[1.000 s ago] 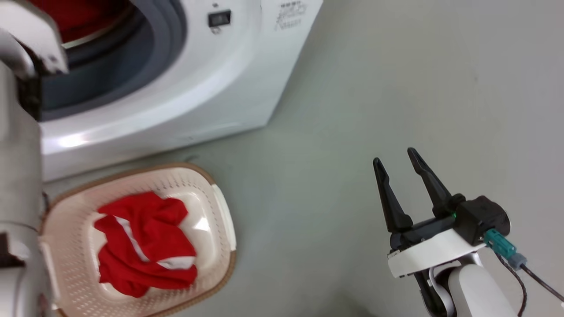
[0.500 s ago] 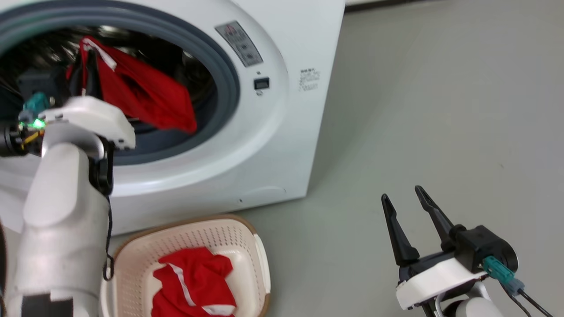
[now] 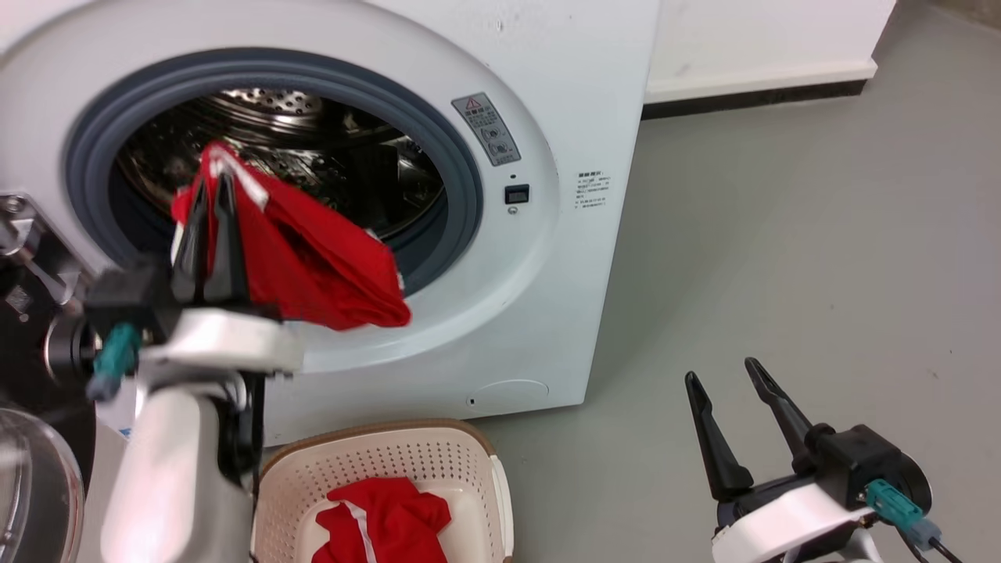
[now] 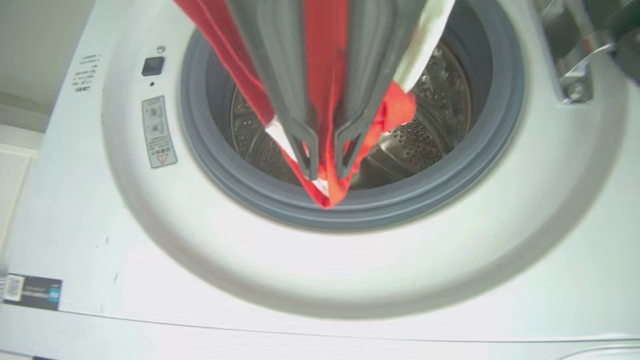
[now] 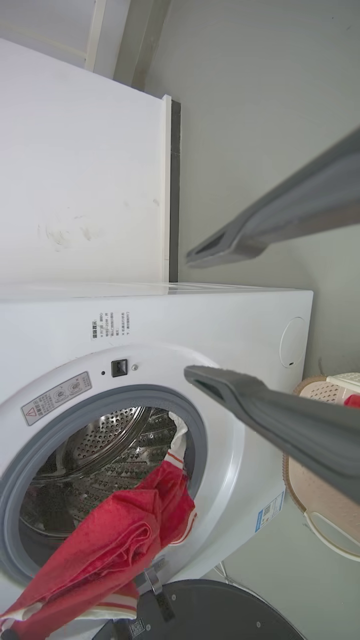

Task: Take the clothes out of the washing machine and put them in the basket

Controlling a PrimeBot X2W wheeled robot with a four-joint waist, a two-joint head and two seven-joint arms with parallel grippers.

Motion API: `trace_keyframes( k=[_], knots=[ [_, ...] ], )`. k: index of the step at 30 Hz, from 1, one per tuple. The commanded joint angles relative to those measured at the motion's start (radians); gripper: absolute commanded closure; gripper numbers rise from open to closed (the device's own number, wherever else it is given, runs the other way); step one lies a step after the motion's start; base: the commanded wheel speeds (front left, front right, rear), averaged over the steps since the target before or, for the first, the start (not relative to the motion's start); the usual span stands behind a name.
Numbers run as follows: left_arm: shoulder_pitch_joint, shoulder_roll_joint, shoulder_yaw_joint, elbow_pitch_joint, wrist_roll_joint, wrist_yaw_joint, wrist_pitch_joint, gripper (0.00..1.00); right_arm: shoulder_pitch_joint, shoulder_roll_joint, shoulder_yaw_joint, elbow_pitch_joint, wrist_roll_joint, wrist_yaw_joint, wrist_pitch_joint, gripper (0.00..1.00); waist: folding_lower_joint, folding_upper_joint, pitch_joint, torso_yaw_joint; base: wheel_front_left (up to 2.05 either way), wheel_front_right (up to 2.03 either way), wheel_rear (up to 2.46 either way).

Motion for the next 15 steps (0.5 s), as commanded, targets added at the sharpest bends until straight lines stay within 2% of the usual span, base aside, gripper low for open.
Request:
trace_keyframes(
  k=[1, 8, 12, 15],
  knots=[
    [0.04, -0.008, -0.003, -0.046, 0.0, 0.009, 0.011, 1.0, 0.018, 0.0, 0.001, -0.013, -0.008, -0.001, 0.003, 0.0, 0.0003, -0.0001, 0.001, 0.003, 0.0, 0.0, 0.0],
    [0.276, -0.044, -0.044, -0.27, 0.0, 0.039, 0.092, 1.0, 0.016, 0.0, 0.006, -0.066, -0.01, -0.001, 0.014, 0.0, 0.0003, -0.0001, 0.06, 0.017, 0.0, 0.0, 0.0],
    [0.376, -0.067, -0.071, -0.258, -0.016, 0.045, 0.102, 1.0, -0.004, 0.0, 0.012, -0.079, -0.007, -0.001, 0.013, 0.0, 0.0003, -0.0001, 0.119, 0.025, 0.0, 0.0, 0.0],
    [0.408, -0.081, -0.105, -0.192, -0.022, 0.04, 0.087, 1.0, -0.021, 0.0, 0.018, -0.081, -0.008, -0.001, 0.009, 0.0, 0.0003, -0.0001, 0.172, 0.029, 0.0, 0.0, 0.0]
  ],
)
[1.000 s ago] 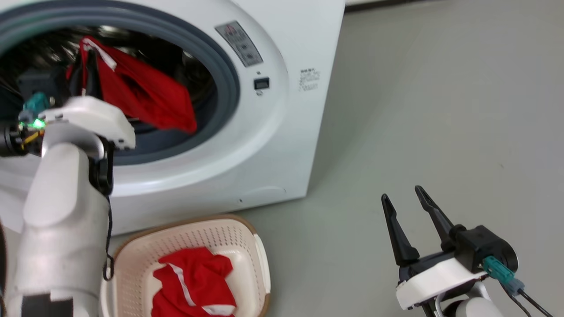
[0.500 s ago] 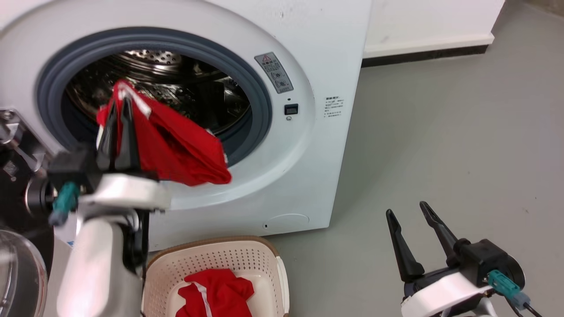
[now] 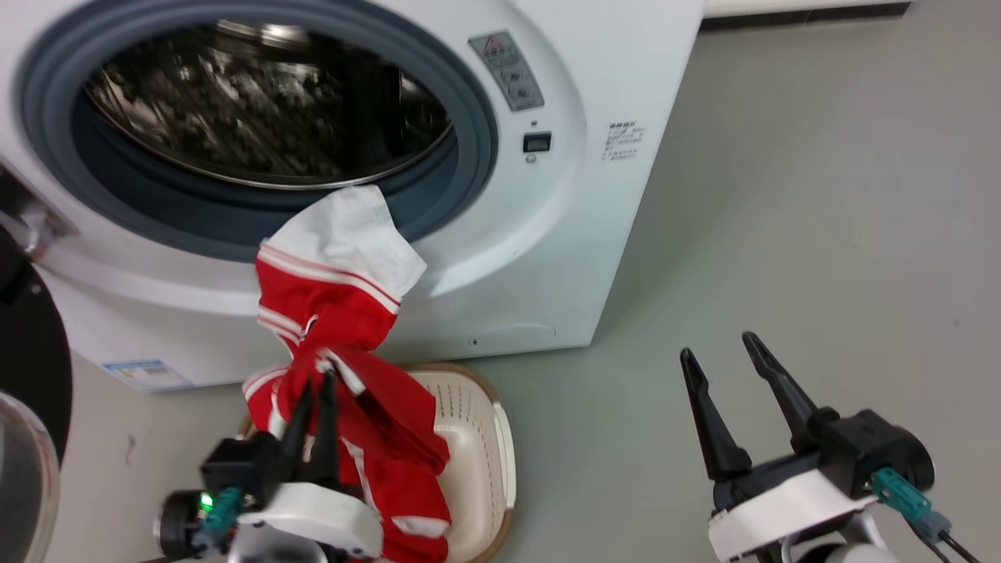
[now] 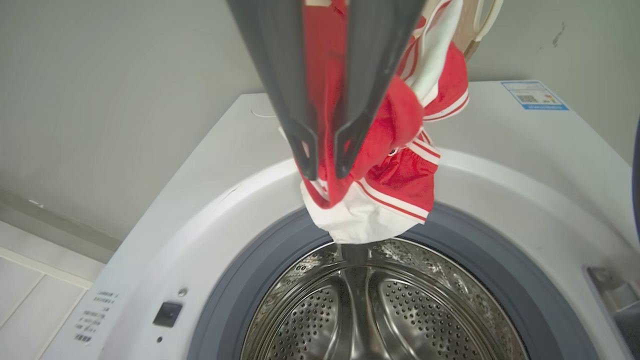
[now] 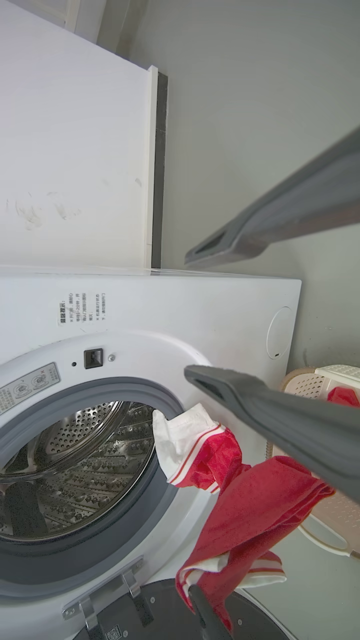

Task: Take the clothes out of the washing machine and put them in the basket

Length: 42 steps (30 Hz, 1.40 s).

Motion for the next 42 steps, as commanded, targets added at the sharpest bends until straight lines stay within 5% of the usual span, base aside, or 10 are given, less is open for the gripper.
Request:
trace_keyframes(
  k=[1, 15, 26, 34, 35, 36, 37, 42],
  knots=[
    [-0.006, -0.003, -0.01, 0.029, -0.005, -0.005, -0.017, 1.0, -0.024, 0.0, 0.004, -0.005, -0.003, -0.001, -0.007, 0.0, 0.0001, -0.0001, 0.061, 0.006, 0.0, 0.0, 0.0],
    [-0.319, -0.031, -0.079, 0.53, -0.026, -0.036, -0.096, 1.0, -0.15, 0.0, 0.04, 0.011, 0.012, -0.001, -0.049, 0.0, 0.0001, -0.0001, 0.36, -0.039, 0.0, 0.0, 0.0],
    [-0.62, 0.033, -0.02, 0.922, -0.04, -0.009, -0.103, 1.0, -0.238, 0.001, 0.083, 0.054, 0.054, -0.001, -0.099, 0.0, 0.0001, -0.0001, 0.569, -0.132, 0.0, 0.0, 0.0],
    [-0.72, 0.072, 0.002, 1.068, -0.056, -0.006, -0.102, 1.0, -0.282, 0.001, 0.121, 0.088, 0.078, -0.001, -0.124, 0.0, 0.0001, -0.0001, 0.639, -0.172, 0.0, 0.0, 0.0],
    [-0.719, 0.074, 0.003, 1.077, -0.057, -0.007, -0.102, 0.65, -0.285, 0.001, 0.122, 0.093, 0.08, -0.001, -0.128, 0.0, 0.0001, -0.0001, 0.64, -0.173, 0.0, 0.0, 0.0],
    [-0.72, 0.075, 0.006, 1.078, -0.059, -0.004, -0.102, 0.42, -0.29, 0.001, 0.122, 0.097, 0.08, -0.001, -0.129, 0.0, 0.0001, -0.0001, 0.638, -0.172, 0.0, 0.0, 0.0],
    [-0.717, 0.076, 0.013, 1.074, -0.062, 0.001, -0.102, 0.0, -0.293, 0.001, 0.12, 0.101, 0.08, -0.001, -0.131, 0.0, 0.0001, -0.0001, 0.632, -0.17, 0.0, 0.0, 0.0],
    [-0.659, 0.059, 0.022, 1.045, -0.058, -0.002, -0.102, 0.0, -0.295, 0.0, 0.104, 0.131, 0.067, -0.001, -0.137, 0.0, 0.0001, -0.0001, 0.541, -0.15, 0.0, 0.0, 0.0]
  ],
)
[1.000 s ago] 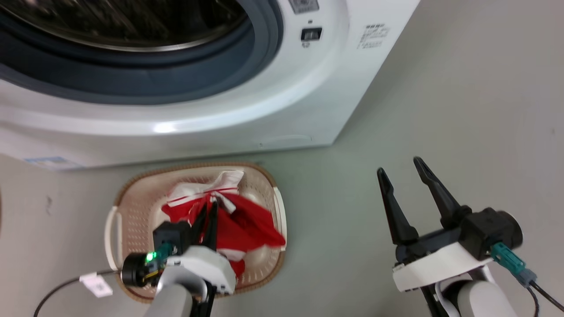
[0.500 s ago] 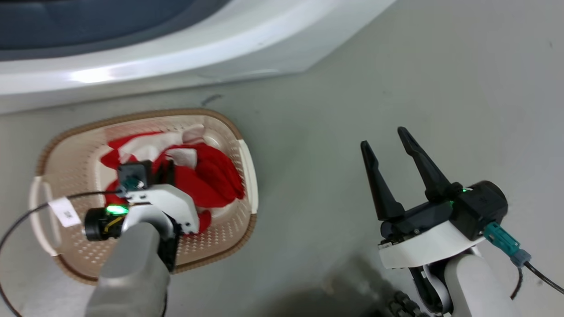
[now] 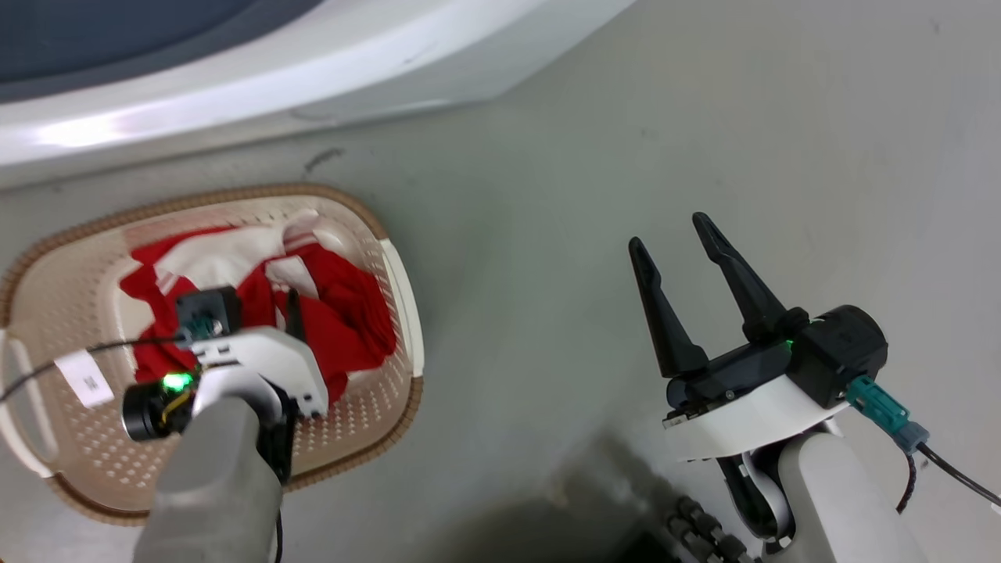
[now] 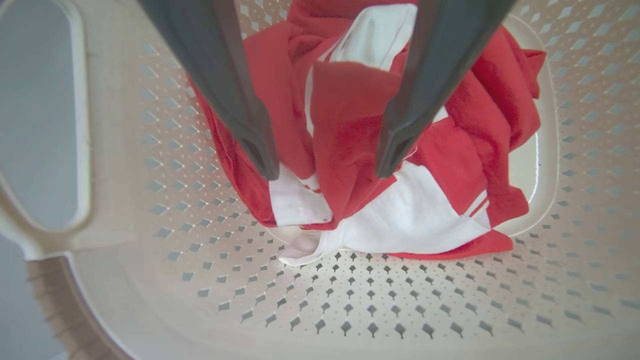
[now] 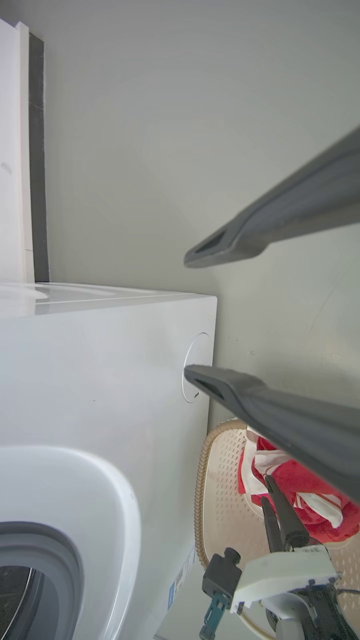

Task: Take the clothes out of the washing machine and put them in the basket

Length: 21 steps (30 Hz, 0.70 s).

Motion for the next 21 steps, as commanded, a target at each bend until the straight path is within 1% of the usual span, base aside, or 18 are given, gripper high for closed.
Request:
trace_keyframes(
  k=[1, 6, 8, 9, 12, 16, 21],
  knots=[
    [0.038, -0.01, 0.003, -0.019, 0.005, 0.001, -0.002, 0.0, -0.004, 0.001, -0.011, 0.011, -0.013, -0.001, -0.007, 0.0, -0.0002, -0.0001, -0.083, 0.025, 0.0, 0.0, 0.0],
    [0.136, -0.037, 0.019, -0.107, 0.009, -0.024, -0.002, 0.0, 0.038, 0.001, -0.048, 0.041, -0.038, -0.001, -0.008, 0.0, -0.0002, -0.0001, -0.246, 0.061, 0.0, 0.0, 0.0],
    [0.18, -0.048, 0.037, -0.155, 0.007, -0.023, -0.002, 0.0, 0.053, 0.001, -0.065, 0.047, -0.054, -0.001, -0.006, 0.0, -0.0002, -0.0001, -0.306, 0.077, 0.0, 0.0, 0.0],
    [0.18, -0.048, 0.037, -0.155, 0.007, -0.023, -0.002, 0.0, 0.053, 0.001, -0.065, 0.047, -0.054, -0.001, -0.006, 0.0, -0.0002, -0.0001, -0.306, 0.077, 0.0, 0.0, 0.0],
    [0.24, -0.063, 0.053, -0.231, 0.017, -0.028, -0.002, 0.0, 0.077, 0.0, -0.101, 0.052, -0.084, -0.001, 0.006, 0.0, -0.0002, -0.0001, -0.386, 0.102, 0.0, 0.0, 0.0],
    [0.307, -0.081, 0.072, -0.334, 0.038, -0.018, -0.002, 0.0, 0.11, 0.0, -0.141, 0.036, -0.117, -0.001, 0.034, 0.0, -0.0002, -0.0001, -0.469, 0.134, 0.0, 0.0, 0.0],
    [0.382, -0.096, 0.076, -0.495, 0.071, -0.008, -0.002, 0.0, 0.157, 0.0, -0.182, 0.004, -0.146, -0.001, 0.068, 0.0, -0.0002, -0.0001, -0.556, 0.175, 0.0, 0.0, 0.0]
  ],
)
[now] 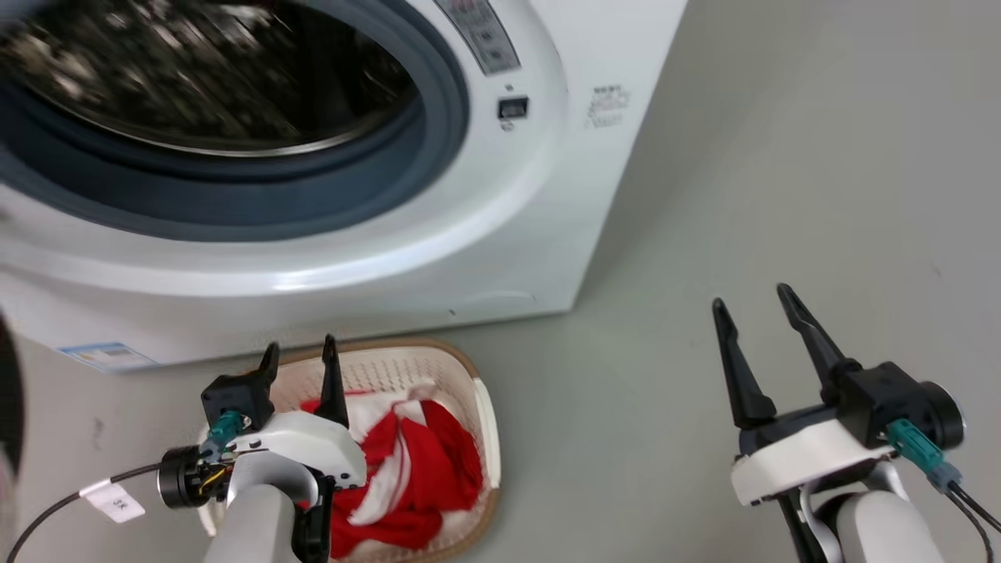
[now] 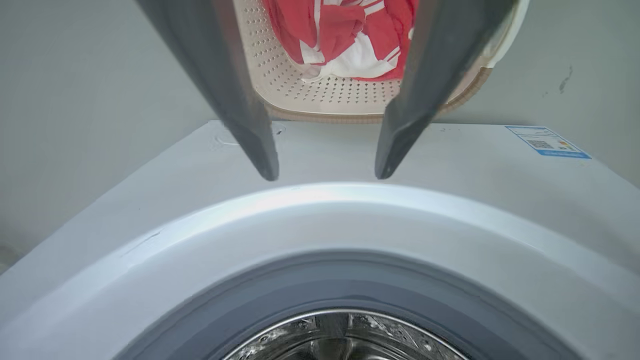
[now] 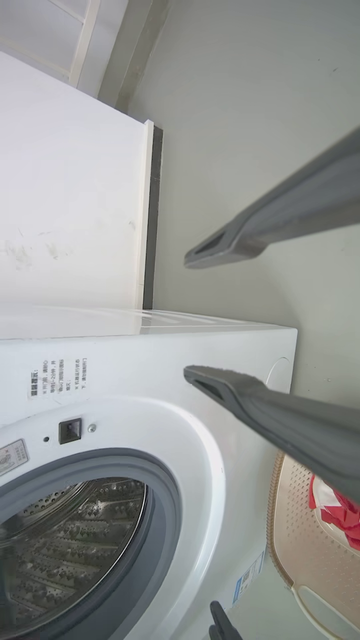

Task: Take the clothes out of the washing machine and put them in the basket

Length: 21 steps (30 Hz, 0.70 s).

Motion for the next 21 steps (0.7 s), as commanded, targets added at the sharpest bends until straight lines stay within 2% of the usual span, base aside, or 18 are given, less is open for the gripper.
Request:
trace_keyframes(
  k=[1, 7, 8, 9, 15, 21],
  knots=[
    [0.021, -0.002, -0.002, -0.03, 0.012, 0.004, -0.002, 0.0, 0.018, -0.001, -0.008, -0.009, -0.01, -0.001, 0.006, 0.0, 0.0001, 0.0, -0.077, 0.058, 0.0, 0.0, 0.0],
    [0.096, -0.008, -0.011, -0.252, 0.054, 0.014, -0.002, 0.0, 0.067, -0.001, -0.044, -0.057, -0.031, -0.001, 0.044, 0.0, 0.0001, 0.0, -0.159, 0.105, 0.0, 0.0, 0.0],
    [0.129, -0.008, -0.021, -0.347, 0.082, 0.018, -0.002, 0.0, 0.09, 0.0, -0.052, -0.078, -0.036, -0.001, 0.06, 0.0, 0.0001, 0.0, -0.193, 0.124, 0.0, 0.0, 0.0],
    [0.138, -0.008, -0.023, -0.377, 0.091, 0.02, -0.002, 0.0, 0.097, 0.0, -0.055, -0.083, -0.039, -0.001, 0.064, 0.0, 0.0001, 0.0, -0.202, 0.129, 0.0, 0.0, 0.0],
    [0.213, 0.014, -0.034, -0.494, 0.139, 0.009, -0.002, 0.0, 0.153, 0.0, -0.061, -0.115, -0.038, -0.001, 0.09, 0.0, 0.0001, 0.0, -0.263, 0.15, 0.0, 0.0, 0.0],
    [0.296, 0.032, -0.042, -0.544, 0.152, 0.005, -0.002, 0.0, 0.208, 0.0, -0.07, -0.134, -0.02, -0.001, 0.109, 0.0, 0.0001, 0.0, -0.301, 0.146, 0.0, 0.0, 0.0]
  ],
)
